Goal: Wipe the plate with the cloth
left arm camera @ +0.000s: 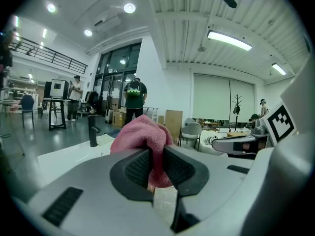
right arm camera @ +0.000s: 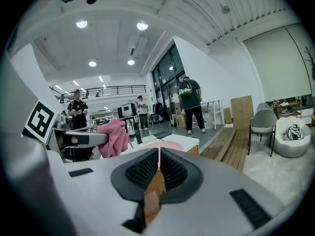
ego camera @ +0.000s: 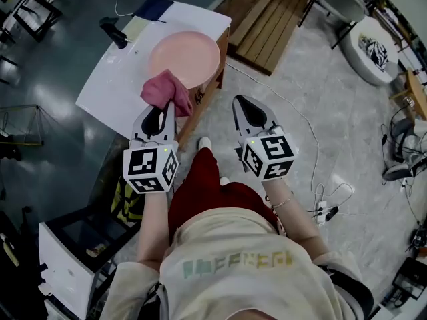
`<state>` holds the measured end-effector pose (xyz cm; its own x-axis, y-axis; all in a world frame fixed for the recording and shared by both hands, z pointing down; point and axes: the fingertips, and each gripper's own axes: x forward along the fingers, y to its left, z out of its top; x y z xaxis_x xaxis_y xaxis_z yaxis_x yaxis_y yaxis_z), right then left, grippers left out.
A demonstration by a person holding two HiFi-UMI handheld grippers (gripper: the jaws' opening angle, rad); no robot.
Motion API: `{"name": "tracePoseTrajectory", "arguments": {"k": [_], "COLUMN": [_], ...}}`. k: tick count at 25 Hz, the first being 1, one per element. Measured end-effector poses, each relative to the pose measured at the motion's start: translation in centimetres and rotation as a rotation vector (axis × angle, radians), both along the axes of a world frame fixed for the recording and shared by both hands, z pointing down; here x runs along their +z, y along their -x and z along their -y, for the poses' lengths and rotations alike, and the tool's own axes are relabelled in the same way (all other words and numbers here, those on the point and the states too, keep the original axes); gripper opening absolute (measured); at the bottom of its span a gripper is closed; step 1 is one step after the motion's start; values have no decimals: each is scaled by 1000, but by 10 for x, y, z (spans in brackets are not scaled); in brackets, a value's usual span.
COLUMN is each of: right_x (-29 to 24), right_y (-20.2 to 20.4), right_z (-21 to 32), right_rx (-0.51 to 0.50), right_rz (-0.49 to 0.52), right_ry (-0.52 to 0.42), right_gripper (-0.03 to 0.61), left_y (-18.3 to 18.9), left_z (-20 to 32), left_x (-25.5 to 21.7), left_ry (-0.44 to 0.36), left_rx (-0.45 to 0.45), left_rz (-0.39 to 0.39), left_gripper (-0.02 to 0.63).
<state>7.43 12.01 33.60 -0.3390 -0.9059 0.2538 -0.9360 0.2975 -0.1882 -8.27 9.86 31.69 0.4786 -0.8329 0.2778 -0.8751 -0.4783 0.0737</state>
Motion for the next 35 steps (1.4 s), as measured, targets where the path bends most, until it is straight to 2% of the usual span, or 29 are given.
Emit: {"name": "tracePoseTrajectory", "arguments": {"k": [8,17,24,35], "right_x": [15,41,61,73], "right_y": [-7,-12,-6,-13], "right_z": [83,151,183,211], "right_rx": [22,35,30,-7], "right_rz": [-19,-41,-66,-58], "right_ry": [43,142,221,303], "right_gripper": [38,38,40,40], "left_y": [3,7,18,-10], "left_z": [78,148,182,206], "left_x": [9,24,30,45], "left_ry": [30,74,90,150], "left_rx": [-8,-4,-4,50], "left_rz": [-21,-37,-57,-41], "left_gripper": [67,67,67,67]}}
